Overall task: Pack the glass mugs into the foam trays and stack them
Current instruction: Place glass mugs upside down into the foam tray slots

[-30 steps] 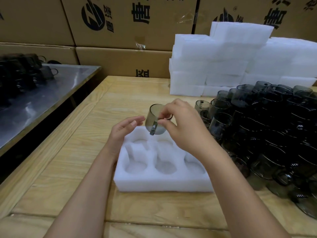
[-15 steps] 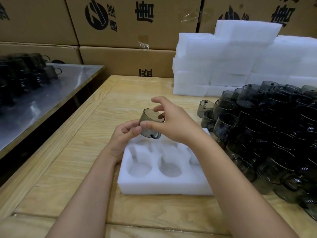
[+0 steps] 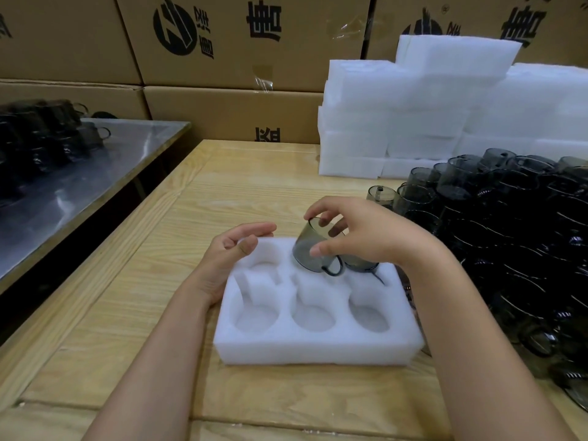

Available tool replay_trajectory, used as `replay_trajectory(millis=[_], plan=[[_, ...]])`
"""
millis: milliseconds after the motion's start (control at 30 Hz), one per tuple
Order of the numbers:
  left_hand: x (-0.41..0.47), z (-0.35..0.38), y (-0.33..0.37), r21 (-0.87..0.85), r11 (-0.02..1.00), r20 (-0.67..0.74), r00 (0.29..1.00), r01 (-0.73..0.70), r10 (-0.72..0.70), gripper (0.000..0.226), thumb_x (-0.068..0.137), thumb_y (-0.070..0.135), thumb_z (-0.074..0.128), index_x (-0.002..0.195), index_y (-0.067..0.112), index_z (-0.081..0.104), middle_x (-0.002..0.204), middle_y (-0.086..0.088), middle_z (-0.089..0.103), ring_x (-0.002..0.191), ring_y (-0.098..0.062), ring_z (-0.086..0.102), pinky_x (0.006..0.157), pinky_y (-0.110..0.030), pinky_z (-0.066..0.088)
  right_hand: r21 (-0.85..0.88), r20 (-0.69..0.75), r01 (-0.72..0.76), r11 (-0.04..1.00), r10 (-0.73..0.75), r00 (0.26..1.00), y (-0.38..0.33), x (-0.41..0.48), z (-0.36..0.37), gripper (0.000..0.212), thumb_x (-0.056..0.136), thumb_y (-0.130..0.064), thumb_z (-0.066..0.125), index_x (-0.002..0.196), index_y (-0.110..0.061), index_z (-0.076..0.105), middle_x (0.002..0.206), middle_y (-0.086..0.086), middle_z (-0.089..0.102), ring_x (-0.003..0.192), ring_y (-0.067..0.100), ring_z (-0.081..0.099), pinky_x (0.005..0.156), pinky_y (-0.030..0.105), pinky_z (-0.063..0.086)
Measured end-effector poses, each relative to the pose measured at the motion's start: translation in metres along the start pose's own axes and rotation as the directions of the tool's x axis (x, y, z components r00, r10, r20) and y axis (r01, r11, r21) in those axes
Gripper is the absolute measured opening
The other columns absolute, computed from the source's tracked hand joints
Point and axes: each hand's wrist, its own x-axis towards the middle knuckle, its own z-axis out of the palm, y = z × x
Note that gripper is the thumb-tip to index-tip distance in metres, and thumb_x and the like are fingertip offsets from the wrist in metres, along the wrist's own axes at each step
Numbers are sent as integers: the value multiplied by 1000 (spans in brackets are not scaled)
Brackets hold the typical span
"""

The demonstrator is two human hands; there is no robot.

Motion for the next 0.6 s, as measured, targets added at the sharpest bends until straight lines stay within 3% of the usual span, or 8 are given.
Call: replay_trajectory(millis=[100,200,400,500,600], plan=[[1,-1,-1,-33,999,11,1000,22,-22,75,48,41,90,111,9,69,115,-15,64,93,-30,66,76,-36,57,-45,-14,14,999,-15,1000,-1,2,2,47,74,-36,77,115,-40,56,110,-10,54,93,5,55,79,24,44],[2,-4,-3,-41,999,14,999,31,-30,49,60,22,80,107,10,71,112,-14,66,90,-29,68,70,-35,57,-169,21,40,985,-37,999,-5,8,14,51,74,-35,76,121,-35,55,111,-6,50,93,9,45,74,26,36],[5,-4,-6,-63,998,-8,1000,30,-30,35,70,8,68,105,9,71,114,-12,68,94,-28,67,72,-35,58,-277,72,28,960,-8,997,-8,14,28,56,74,-40,75,125,-30,53,108,-3,46,102,15,39,77,29,35],[5,-5,-6,-74,997,-3,1000,16,-17,33,71,8,66,103,11,72,117,-10,67,97,-27,68,74,-35,58,-237,-6,1,971,-3,1000,-8,14,29,66,79,-60,61,135,-29,45,127,-2,46,122,17,37,92,31,37],[6,-5,-5,-70,998,6,1000,-1,1,33,72,9,65,104,11,71,113,-9,69,95,-26,69,72,-32,57,-281,20,85,956,-83,996,-13,19,44,73,89,-65,31,149,-25,20,155,2,21,143,18,13,113,36,12]])
